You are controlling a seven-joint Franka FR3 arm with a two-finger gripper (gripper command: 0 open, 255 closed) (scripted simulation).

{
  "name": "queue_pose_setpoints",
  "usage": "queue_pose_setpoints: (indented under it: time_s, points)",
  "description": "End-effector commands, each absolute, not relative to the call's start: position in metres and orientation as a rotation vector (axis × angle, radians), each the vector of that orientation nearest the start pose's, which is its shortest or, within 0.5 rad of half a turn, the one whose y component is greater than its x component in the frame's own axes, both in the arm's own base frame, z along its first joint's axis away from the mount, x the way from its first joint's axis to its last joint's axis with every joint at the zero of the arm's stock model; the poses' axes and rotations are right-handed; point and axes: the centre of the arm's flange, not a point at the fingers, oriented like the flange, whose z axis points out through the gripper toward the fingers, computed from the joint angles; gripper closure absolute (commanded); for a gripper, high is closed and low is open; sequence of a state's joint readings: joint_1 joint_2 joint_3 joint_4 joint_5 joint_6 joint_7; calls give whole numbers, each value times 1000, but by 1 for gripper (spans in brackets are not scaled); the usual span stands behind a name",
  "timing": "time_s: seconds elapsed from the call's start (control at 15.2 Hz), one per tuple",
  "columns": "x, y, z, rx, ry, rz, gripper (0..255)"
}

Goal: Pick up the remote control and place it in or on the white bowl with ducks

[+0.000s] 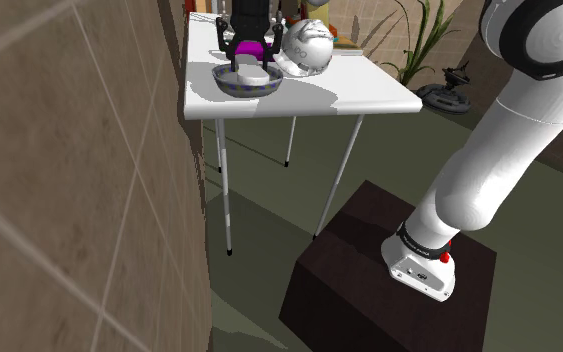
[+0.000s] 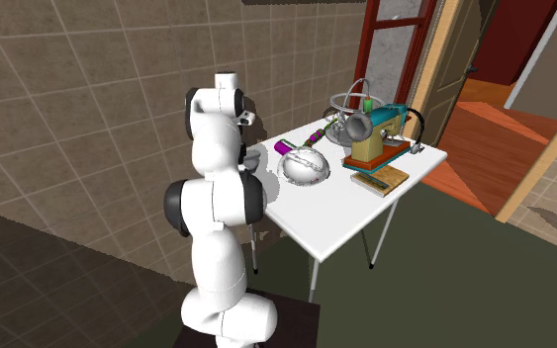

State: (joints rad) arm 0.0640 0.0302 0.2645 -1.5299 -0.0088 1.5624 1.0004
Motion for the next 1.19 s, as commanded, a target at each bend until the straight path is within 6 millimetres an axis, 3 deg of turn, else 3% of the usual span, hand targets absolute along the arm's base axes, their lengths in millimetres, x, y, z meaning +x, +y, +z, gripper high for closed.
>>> queue_pose_setpoints:
  time_s: [0.0, 0.26, 0.33, 0.66, 0.92, 1.12]
  points:
    - [535, 176, 622, -2967, 1042, 3, 255]
    - [535, 176, 622, -2967, 1042, 3, 255]
    - [536, 175, 622, -2967, 1042, 3, 0]
    - [535, 176, 622, -2967, 1042, 3, 0]
    - [536, 176, 672, -2967, 1042, 3, 0]
    - [536, 176, 672, -2967, 1042, 3, 0]
